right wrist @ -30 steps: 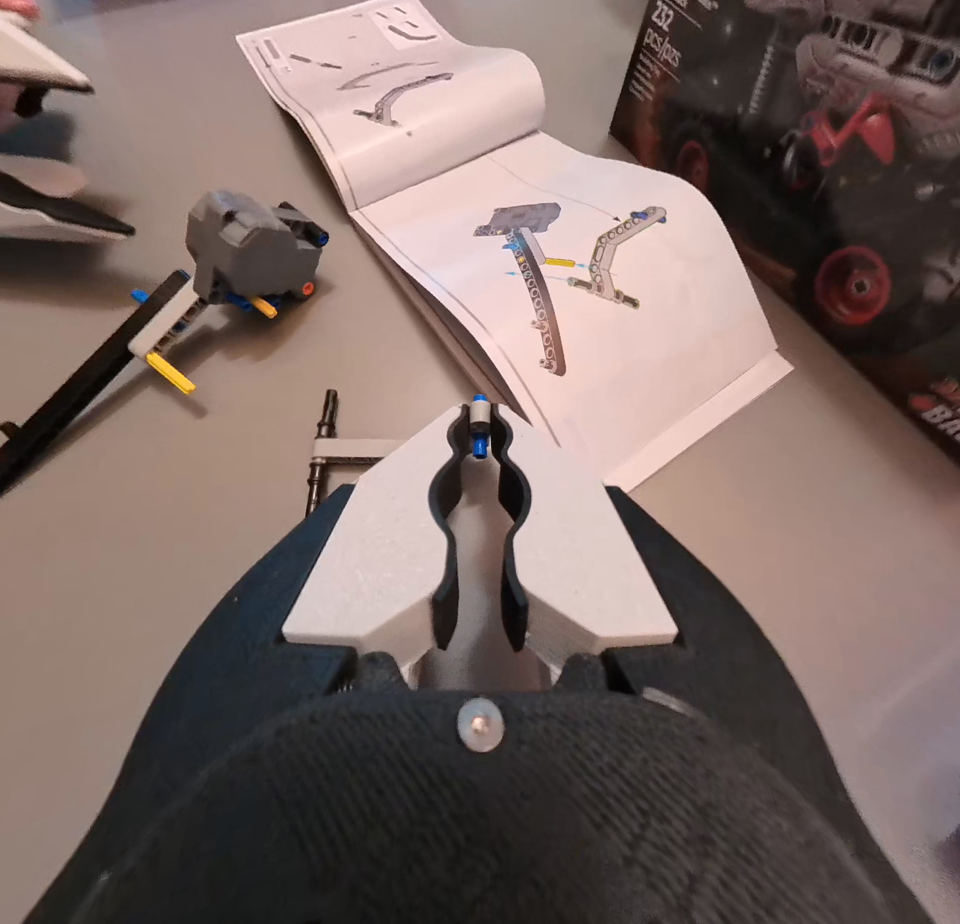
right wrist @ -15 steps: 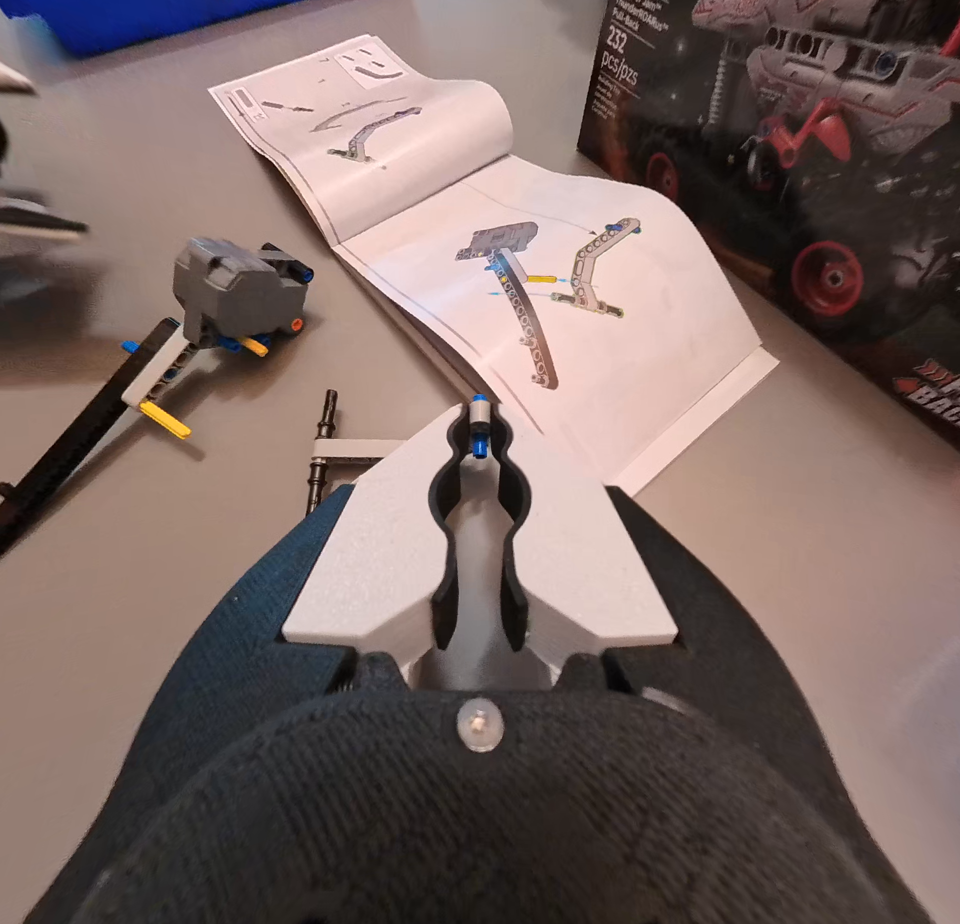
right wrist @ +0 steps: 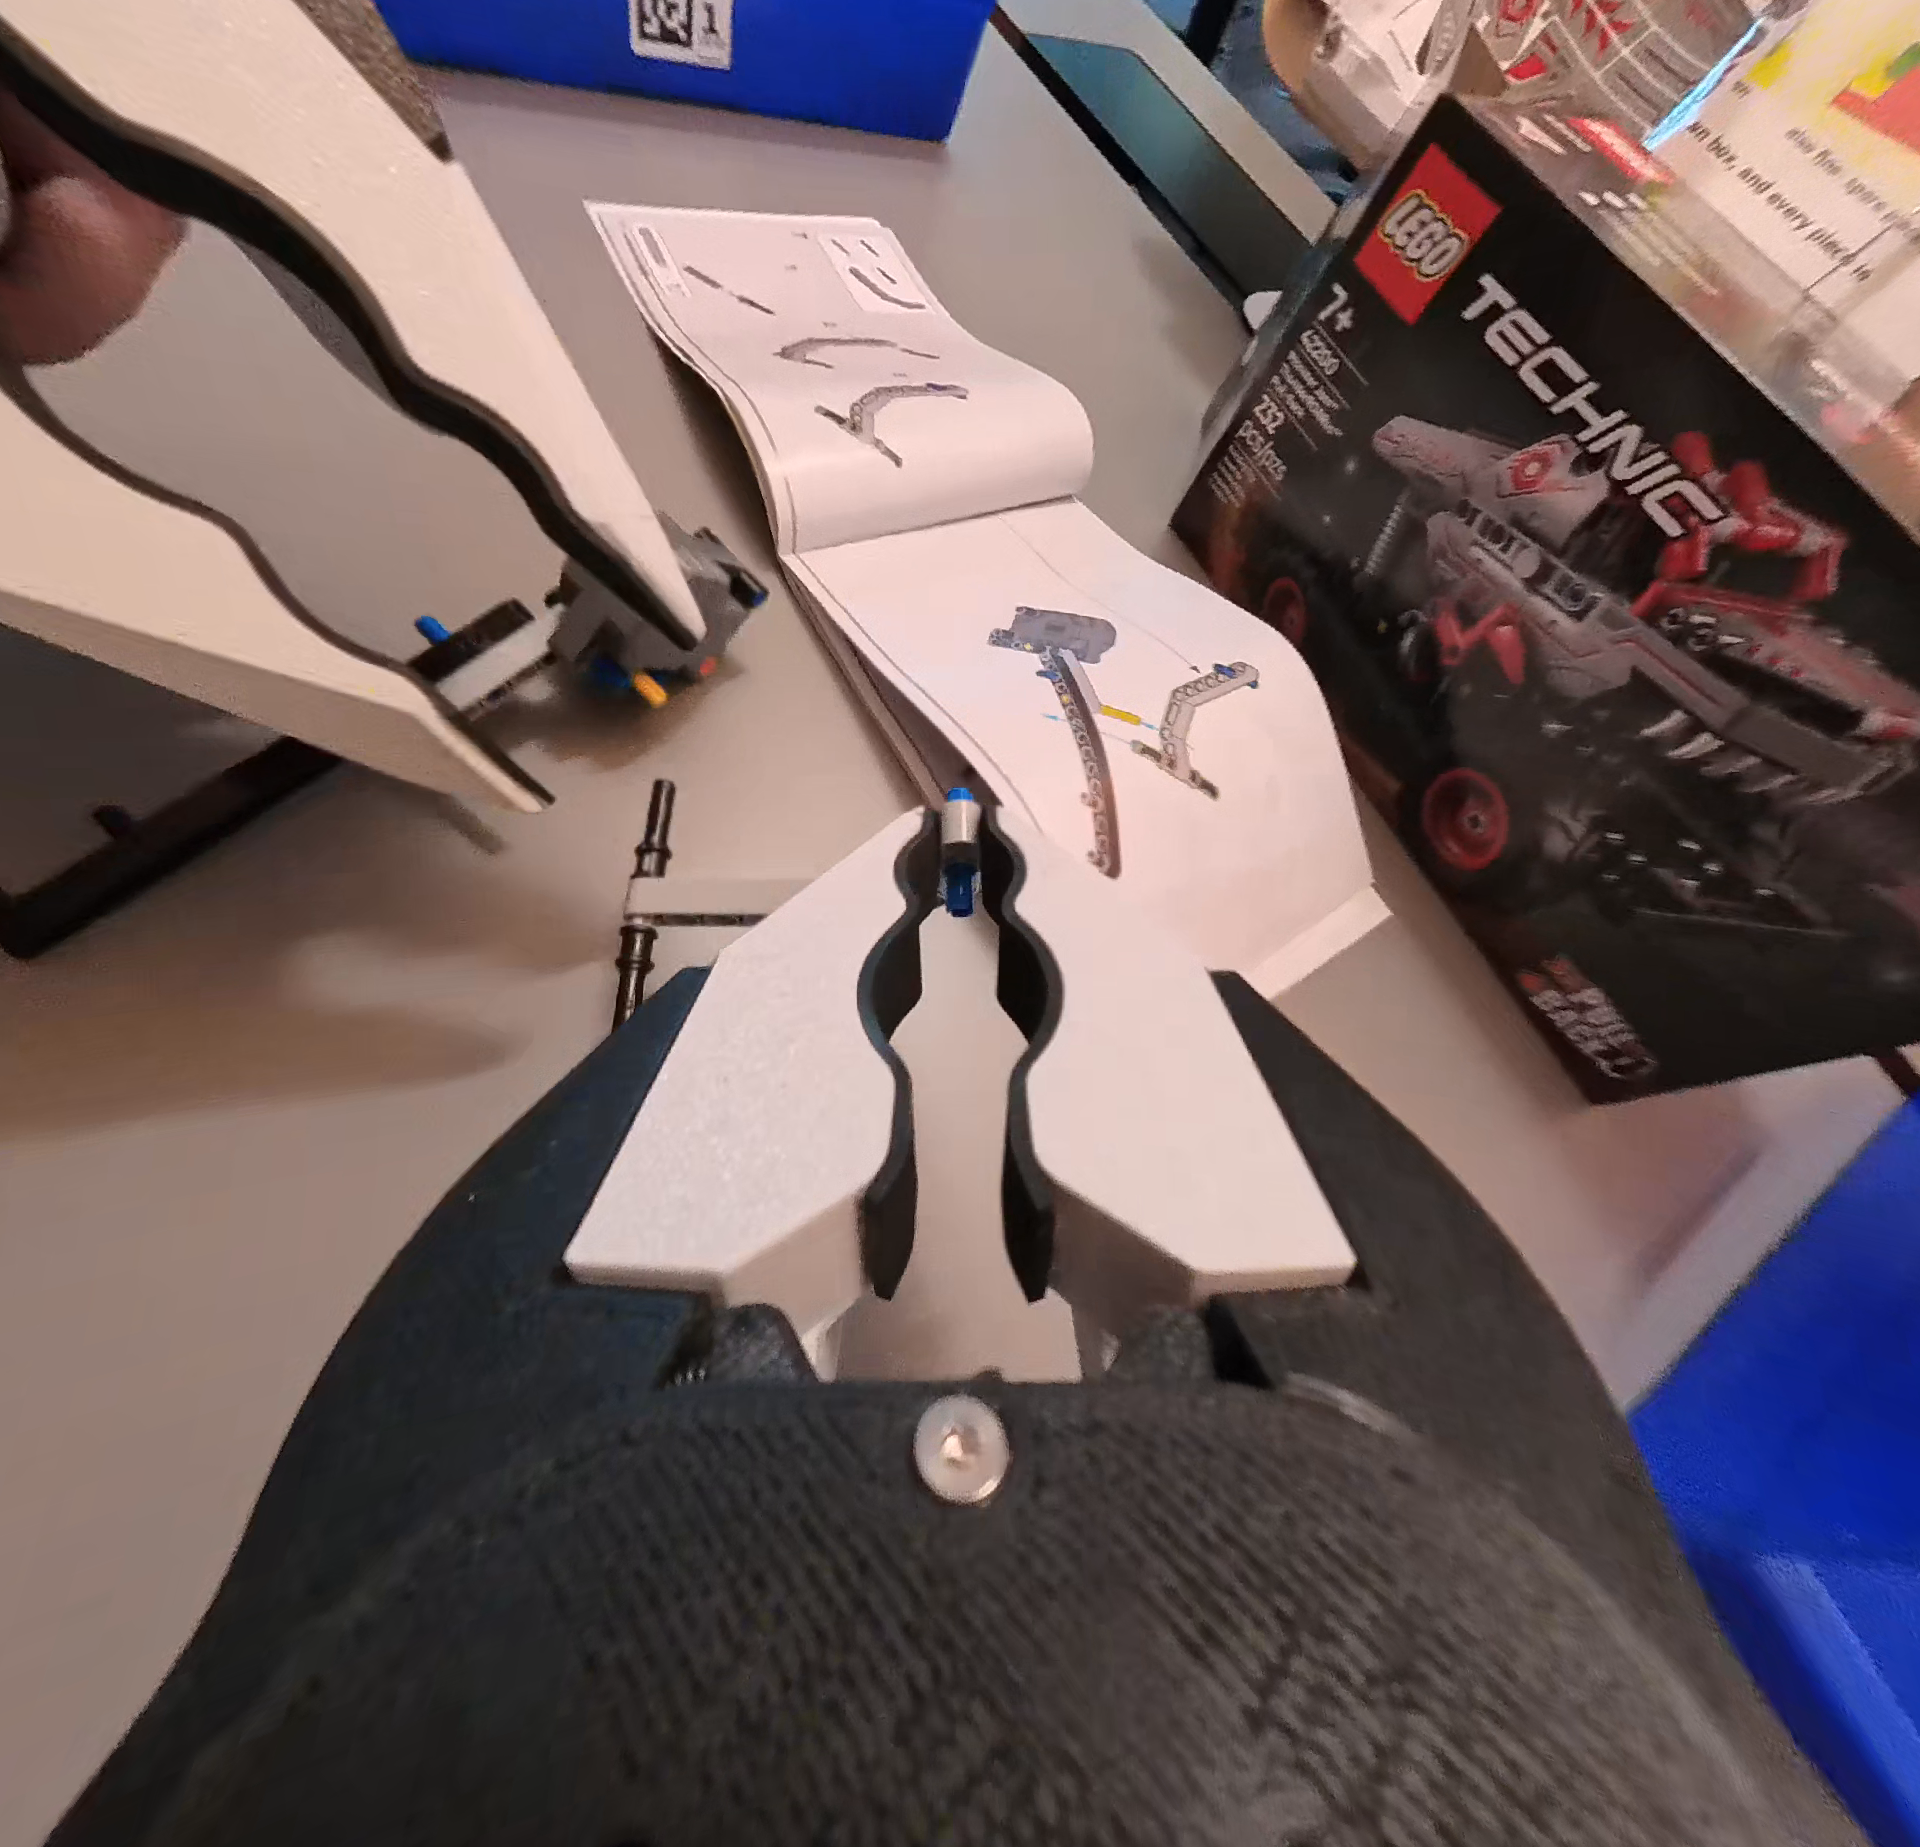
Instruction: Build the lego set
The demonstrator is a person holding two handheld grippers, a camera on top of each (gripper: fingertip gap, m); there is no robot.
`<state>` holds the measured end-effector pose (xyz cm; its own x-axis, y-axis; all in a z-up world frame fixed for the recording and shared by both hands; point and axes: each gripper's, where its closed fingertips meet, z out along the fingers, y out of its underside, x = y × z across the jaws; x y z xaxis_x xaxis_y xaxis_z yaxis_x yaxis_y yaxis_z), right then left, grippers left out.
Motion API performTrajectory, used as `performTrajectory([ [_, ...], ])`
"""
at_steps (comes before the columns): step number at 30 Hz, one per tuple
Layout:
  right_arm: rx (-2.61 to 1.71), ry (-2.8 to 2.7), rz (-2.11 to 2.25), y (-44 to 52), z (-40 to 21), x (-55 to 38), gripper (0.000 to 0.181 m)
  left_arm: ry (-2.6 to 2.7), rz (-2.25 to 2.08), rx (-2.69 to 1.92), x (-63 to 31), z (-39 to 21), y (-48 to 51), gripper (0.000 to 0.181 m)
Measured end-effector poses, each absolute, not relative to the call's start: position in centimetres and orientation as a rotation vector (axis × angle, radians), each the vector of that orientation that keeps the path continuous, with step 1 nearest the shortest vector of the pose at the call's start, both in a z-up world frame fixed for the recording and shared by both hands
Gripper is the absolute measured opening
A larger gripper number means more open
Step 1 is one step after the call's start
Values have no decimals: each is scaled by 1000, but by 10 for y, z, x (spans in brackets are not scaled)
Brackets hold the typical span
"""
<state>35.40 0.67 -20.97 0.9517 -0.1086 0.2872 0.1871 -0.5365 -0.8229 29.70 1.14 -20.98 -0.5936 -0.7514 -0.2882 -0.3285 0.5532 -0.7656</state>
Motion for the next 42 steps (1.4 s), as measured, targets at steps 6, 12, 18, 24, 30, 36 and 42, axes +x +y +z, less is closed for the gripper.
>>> performTrajectory([
  [6,-2015,7,-500,-11,-186,354,4,2168,-927,-981,296,-219,0,51],
  [12,-1936,111,-510,-24,-171,348,4,2076,-978,-1069,288,-215,-4,85],
  [18,-1854,191,-560,-31,-151,333,4,1948,-1028,-1033,285,-207,-16,92],
  [24,-1853,265,-505,-33,-137,312,4,1822,-1072,-923,283,-185,-15,89],
  [30,-1830,339,-492,-30,-127,304,4,1800,-1108,-864,270,-178,-10,82],
  [36,-1875,317,-485,-15,-133,295,4,1787,-1118,-817,259,-175,-1,78],
  [42,-1870,294,-495,-5,-127,287,4,1751,-1124,-795,253,-172,6,64],
])
